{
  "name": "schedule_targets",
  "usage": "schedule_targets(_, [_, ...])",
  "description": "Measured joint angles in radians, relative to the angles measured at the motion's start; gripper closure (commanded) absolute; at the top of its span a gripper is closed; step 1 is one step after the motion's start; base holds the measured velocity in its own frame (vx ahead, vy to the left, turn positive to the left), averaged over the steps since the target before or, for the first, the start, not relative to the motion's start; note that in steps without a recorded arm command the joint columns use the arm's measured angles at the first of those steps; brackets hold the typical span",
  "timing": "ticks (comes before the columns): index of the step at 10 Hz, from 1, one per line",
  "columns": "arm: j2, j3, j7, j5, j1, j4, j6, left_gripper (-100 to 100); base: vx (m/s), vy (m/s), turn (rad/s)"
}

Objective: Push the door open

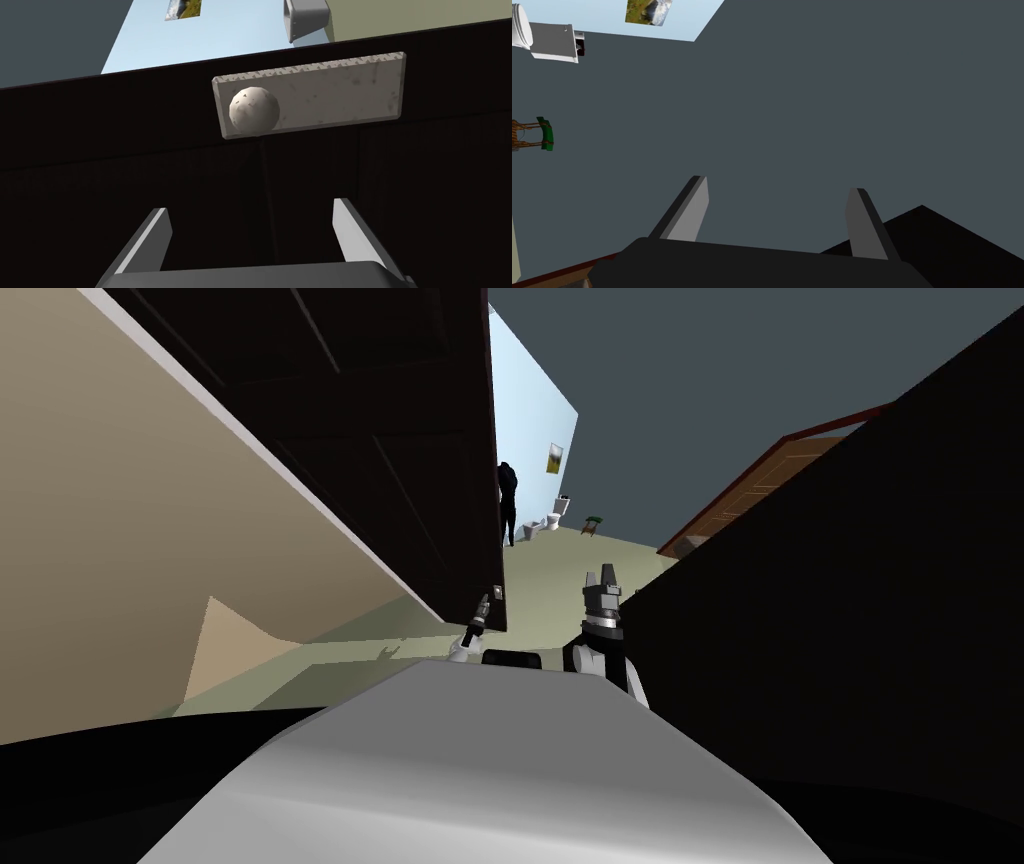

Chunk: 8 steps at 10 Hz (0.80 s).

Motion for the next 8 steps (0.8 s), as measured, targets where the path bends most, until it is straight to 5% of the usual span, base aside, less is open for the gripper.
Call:
schedule_targets(2, [-0.001, 0.002, -0.002, 0.001, 0.009, -0.010, -0.002, -100, 0.221, -0.064, -0.025])
schedule_targets(4, [-0.023, 0.005, -0.003, 0.002, 0.011, -0.009, -0.009, -100, 0.111, -0.039, -0.006])
schedule_targets(5, [-0.024, 0.005, -0.003, 0.003, 0.012, -0.008, -0.011, 100, -0.011, 0.002, -0.009])
schedule_targets(8, [-0.023, 0.004, -0.003, 0.002, 0.011, -0.009, -0.008, 100, -0.017, 0.008, -0.007])
